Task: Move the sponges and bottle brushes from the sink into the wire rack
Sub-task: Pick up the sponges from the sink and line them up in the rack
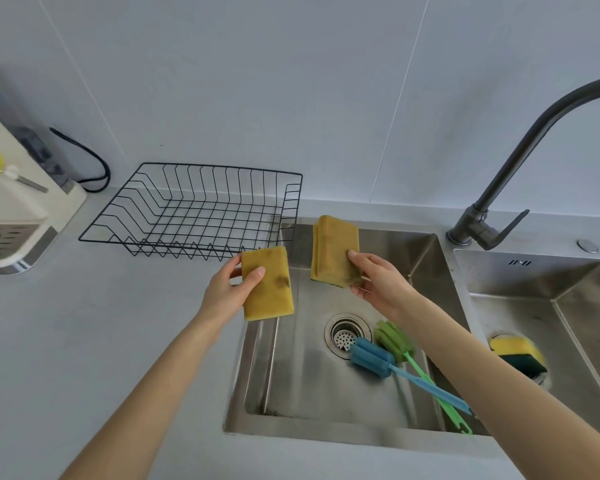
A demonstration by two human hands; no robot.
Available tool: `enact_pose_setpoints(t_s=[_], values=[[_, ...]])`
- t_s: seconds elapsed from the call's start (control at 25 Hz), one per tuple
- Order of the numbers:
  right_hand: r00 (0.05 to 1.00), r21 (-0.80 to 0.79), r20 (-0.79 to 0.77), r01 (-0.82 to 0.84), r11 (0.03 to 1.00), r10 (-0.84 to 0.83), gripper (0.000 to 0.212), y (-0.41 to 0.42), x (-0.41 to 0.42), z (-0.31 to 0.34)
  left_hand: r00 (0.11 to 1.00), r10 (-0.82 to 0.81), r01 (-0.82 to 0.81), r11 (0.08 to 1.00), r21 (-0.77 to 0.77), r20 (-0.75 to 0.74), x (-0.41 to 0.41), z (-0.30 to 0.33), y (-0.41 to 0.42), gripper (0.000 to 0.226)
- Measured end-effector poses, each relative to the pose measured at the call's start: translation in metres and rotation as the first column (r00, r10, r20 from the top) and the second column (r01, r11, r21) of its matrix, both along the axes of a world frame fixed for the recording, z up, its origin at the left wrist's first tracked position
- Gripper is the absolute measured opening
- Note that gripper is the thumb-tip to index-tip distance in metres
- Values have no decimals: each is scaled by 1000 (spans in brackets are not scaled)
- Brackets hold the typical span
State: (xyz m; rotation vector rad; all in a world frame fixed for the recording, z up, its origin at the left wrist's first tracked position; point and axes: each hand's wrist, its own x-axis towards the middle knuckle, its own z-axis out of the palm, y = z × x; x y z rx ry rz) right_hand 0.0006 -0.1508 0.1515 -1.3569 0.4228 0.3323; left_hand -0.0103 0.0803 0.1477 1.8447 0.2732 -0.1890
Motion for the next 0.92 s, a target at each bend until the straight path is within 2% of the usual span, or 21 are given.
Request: enact_pose_setpoints(t_s=[0.24, 0.36, 0.6, 0.72, 0.92], values=[[998, -27, 46, -31, 999, 32, 21, 36, 28, 6, 996, 19, -23, 998, 50, 86, 22, 16, 36, 50], [998, -38, 54, -23, 999, 25, 16, 52, 49, 11, 995, 28, -35, 997, 69, 91, 36, 20, 53, 51], [998, -188, 69, 3, 982, 11, 35, 85, 107, 22, 993, 50, -58, 995, 80, 107, 73, 25, 77, 50], [997, -325, 58, -36, 945, 58, 44, 100, 140, 25, 992, 65, -75, 993, 89, 106, 96, 28, 85, 49], [990, -596, 32, -94, 798, 140, 44, 120, 185, 21, 993, 69, -77, 993, 93, 91, 129, 27, 91, 55]])
